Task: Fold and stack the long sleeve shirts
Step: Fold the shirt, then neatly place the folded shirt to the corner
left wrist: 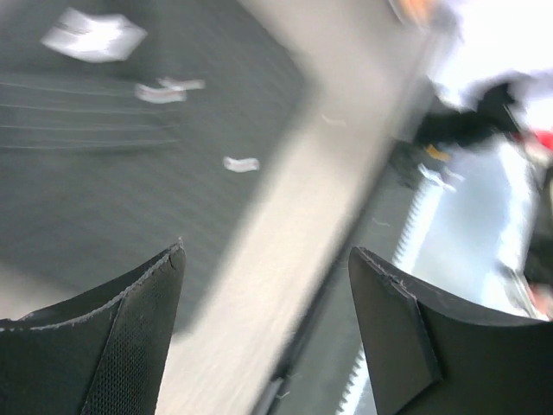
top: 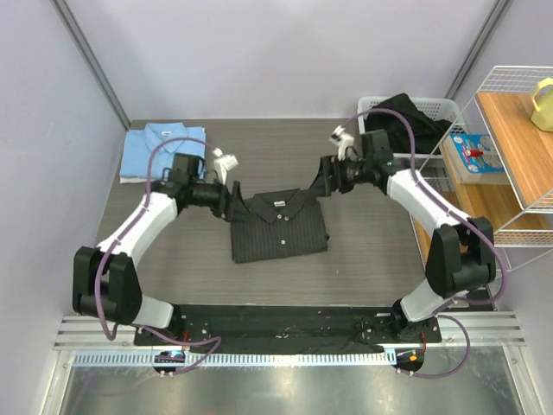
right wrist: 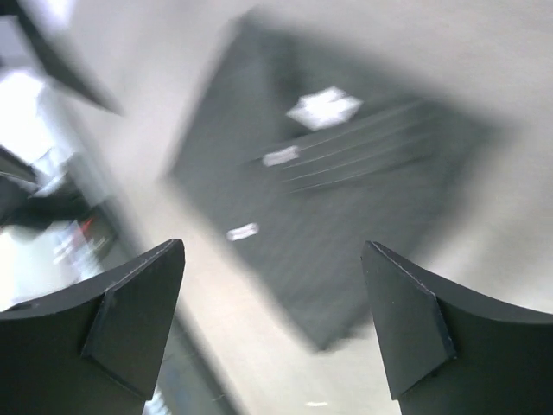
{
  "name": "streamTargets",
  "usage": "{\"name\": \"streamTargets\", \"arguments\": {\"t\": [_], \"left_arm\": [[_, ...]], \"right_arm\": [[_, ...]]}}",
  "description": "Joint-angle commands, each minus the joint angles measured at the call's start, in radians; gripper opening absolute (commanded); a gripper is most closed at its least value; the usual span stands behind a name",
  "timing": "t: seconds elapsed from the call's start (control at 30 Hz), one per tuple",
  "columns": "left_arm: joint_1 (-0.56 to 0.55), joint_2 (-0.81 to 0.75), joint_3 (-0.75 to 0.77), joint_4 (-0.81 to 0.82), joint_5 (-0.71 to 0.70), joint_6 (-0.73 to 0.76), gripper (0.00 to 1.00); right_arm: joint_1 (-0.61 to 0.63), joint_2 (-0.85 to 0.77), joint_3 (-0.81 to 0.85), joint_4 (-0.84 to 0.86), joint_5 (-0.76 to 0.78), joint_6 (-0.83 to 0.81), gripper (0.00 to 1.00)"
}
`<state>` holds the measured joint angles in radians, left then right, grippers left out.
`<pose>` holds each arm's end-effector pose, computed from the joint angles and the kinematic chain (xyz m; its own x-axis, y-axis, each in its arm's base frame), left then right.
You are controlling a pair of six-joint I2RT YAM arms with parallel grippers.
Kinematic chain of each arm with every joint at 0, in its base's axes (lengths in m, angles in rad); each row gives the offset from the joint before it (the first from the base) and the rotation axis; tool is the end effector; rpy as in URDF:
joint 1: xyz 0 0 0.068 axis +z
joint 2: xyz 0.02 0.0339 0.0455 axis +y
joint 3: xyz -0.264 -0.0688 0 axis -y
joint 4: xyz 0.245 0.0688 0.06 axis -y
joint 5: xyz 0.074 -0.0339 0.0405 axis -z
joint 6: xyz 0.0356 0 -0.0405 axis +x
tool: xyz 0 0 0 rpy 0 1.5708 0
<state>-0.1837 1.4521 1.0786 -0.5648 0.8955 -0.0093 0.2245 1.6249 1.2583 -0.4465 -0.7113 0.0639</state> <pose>0.2856 -0.0813 0.2645 -0.7982 0.1424 -0.5853 0.5604 0.5317 -0.6350 0.3398 0.1014 0.2720 -0.7454 -0.1206 -0.6556 -0.5596 0.6476 0.5171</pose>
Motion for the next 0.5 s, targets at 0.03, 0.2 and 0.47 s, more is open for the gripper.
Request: {"name": "streamTargets", "arguments": {"t": [0.03, 0.2, 0.47], "left_arm": [[-0.117, 0.063, -0.183, 0.198, 0.186, -0.182, 0.77], [-0.108, 0.25, -0.137, 0.122, 0.165, -0.107, 0.76], [0.035, 0.56, 0.012, -0.001, 0.094, -0.052, 0.71]], "right_arm": [[0.151, 0.029, -0.193, 0.075, -0.217, 0.105, 0.89], [0.15, 0.227, -0.22, 0.049, -0.203, 0.034, 0.83], [-0.022, 0.467, -0.091, 0.017, -0.096, -0.012, 0.71]]}}
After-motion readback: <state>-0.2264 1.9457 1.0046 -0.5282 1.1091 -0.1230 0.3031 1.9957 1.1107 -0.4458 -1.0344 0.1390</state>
